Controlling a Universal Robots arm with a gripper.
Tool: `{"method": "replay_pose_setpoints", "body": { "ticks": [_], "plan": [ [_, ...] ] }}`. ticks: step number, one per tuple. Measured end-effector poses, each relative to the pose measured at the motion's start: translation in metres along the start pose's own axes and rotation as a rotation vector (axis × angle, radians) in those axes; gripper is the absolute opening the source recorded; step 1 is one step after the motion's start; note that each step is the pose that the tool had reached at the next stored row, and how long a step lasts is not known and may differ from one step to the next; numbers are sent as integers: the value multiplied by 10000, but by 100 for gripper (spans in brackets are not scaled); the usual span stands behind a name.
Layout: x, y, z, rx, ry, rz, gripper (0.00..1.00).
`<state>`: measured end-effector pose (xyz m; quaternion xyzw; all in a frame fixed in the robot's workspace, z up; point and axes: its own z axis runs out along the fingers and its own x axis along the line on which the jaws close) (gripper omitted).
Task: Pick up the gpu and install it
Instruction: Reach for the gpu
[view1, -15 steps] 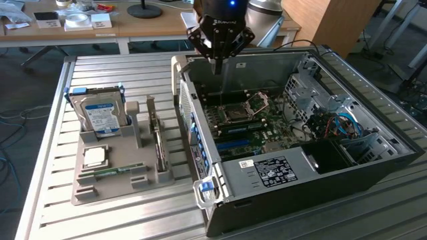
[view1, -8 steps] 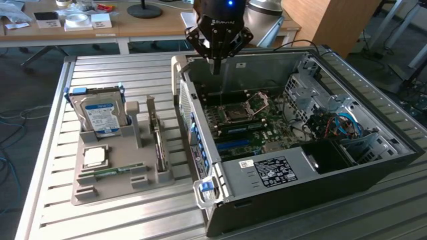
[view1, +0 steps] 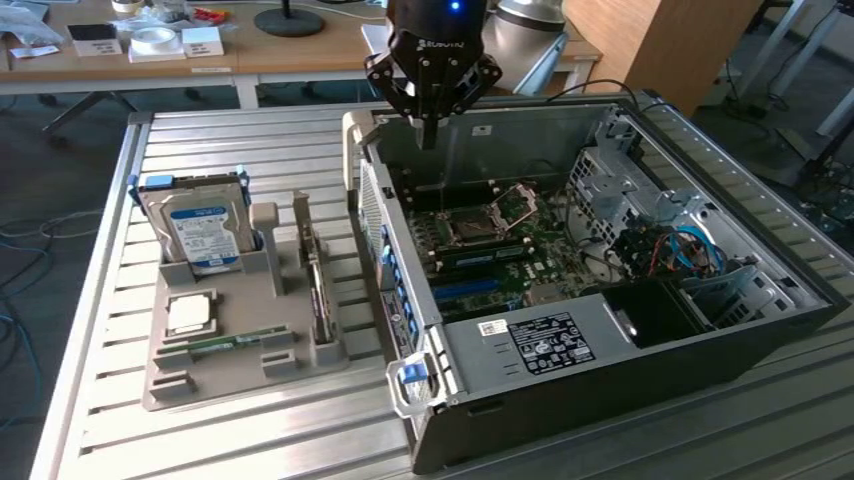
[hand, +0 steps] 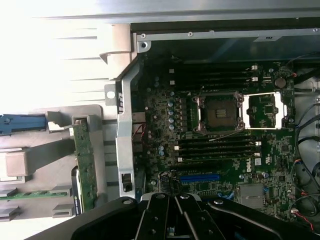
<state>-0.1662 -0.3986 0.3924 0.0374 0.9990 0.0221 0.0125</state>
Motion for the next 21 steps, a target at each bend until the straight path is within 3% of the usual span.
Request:
{"method": "replay_pose_setpoints", "body": {
  "ticks": [13,21],
  "plan": [
    [54,-4,-2,0,0,0,11],
    [151,-11,-4,0,0,1,11]
  ]
}}
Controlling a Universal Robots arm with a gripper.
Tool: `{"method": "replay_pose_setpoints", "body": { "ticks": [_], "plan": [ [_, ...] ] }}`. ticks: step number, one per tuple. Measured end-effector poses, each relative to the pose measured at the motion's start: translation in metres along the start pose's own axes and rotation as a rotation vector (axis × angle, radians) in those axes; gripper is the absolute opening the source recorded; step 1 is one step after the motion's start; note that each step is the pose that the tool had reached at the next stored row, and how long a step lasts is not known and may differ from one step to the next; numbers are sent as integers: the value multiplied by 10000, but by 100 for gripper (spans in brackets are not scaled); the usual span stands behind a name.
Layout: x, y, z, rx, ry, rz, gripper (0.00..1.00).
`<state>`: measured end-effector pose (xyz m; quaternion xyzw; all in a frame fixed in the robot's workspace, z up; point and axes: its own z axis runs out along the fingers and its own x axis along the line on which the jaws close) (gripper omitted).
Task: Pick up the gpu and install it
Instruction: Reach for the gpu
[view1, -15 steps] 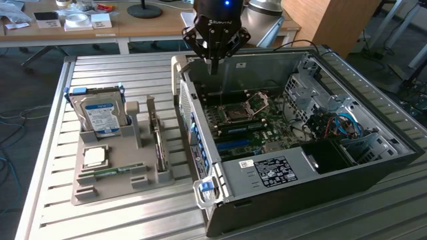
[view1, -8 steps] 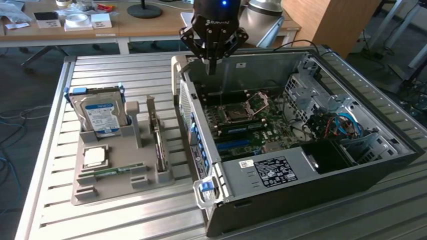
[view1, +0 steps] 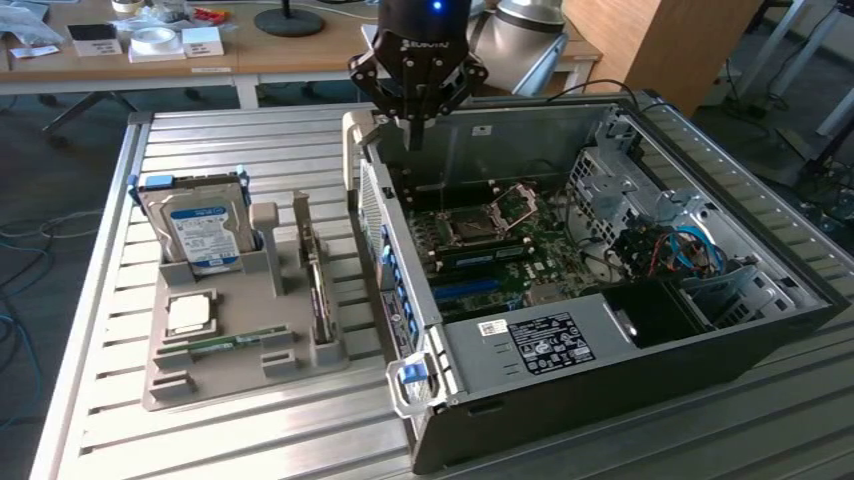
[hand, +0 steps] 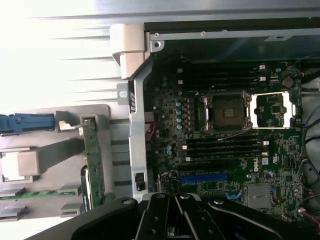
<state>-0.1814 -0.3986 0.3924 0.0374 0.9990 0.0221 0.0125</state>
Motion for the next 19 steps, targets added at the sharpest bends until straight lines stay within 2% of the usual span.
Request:
{"method": "replay_pose_setpoints", "body": {
  "ticks": [19],
  "plan": [
    [237,-11,-6,0,0,-1,11]
  ]
}}
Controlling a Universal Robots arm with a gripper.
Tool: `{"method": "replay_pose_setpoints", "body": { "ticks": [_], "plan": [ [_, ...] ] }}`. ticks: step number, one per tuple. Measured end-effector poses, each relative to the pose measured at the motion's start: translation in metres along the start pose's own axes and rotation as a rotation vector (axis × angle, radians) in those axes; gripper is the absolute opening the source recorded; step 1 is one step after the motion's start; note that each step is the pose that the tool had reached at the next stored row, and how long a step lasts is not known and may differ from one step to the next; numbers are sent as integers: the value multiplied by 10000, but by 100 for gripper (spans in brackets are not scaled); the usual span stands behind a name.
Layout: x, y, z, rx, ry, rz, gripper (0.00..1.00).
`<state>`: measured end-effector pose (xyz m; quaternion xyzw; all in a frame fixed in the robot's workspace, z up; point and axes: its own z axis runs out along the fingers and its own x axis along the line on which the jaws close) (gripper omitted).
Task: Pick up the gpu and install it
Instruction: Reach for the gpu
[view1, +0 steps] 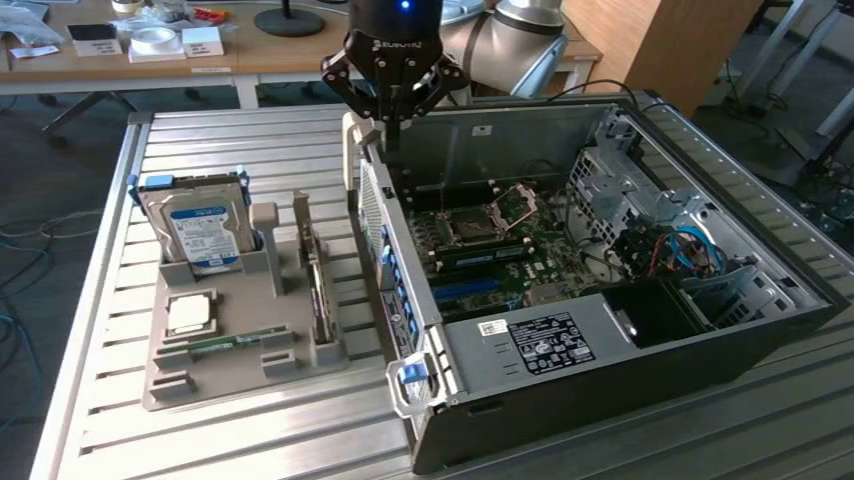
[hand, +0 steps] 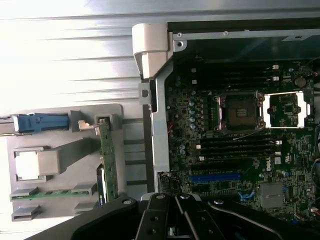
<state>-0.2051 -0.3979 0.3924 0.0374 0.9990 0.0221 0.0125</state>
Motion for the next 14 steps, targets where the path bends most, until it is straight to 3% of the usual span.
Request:
{"method": "replay_pose_setpoints", "body": {
  "ticks": [14],
  "plan": [
    [173,-11,-5,0,1,0,11]
  ]
}}
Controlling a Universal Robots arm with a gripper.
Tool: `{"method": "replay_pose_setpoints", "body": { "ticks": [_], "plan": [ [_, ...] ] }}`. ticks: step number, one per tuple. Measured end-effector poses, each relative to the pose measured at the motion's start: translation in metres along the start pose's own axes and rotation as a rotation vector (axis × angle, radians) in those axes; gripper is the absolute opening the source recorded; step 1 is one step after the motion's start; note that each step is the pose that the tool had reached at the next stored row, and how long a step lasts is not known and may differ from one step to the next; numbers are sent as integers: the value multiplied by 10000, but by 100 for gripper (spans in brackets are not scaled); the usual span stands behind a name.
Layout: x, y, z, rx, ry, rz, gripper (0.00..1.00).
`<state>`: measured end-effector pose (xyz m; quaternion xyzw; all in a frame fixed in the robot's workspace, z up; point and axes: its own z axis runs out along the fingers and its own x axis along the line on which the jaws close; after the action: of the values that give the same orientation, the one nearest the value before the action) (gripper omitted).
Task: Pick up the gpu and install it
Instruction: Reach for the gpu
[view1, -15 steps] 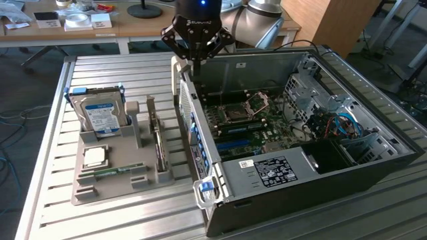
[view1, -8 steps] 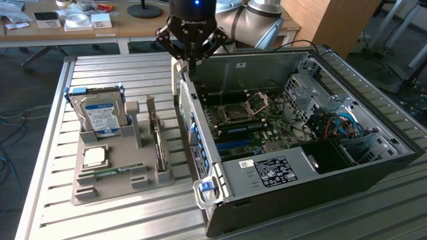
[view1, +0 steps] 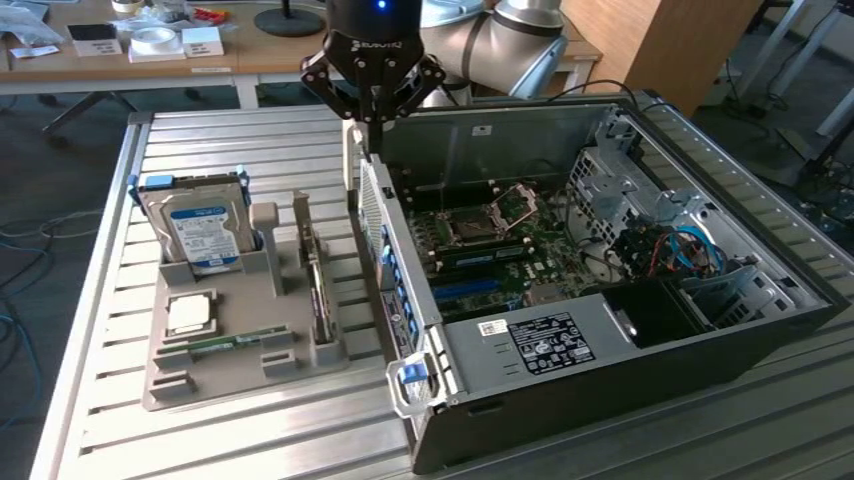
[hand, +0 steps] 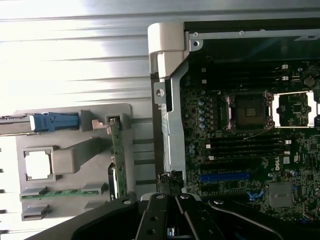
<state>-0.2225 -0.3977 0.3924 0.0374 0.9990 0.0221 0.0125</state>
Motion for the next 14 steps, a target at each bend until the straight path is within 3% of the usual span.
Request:
{"method": "replay_pose_setpoints", "body": {
  "ticks": [14],
  "plan": [
    [148,7,-3,0,-1,0,11]
  ]
}}
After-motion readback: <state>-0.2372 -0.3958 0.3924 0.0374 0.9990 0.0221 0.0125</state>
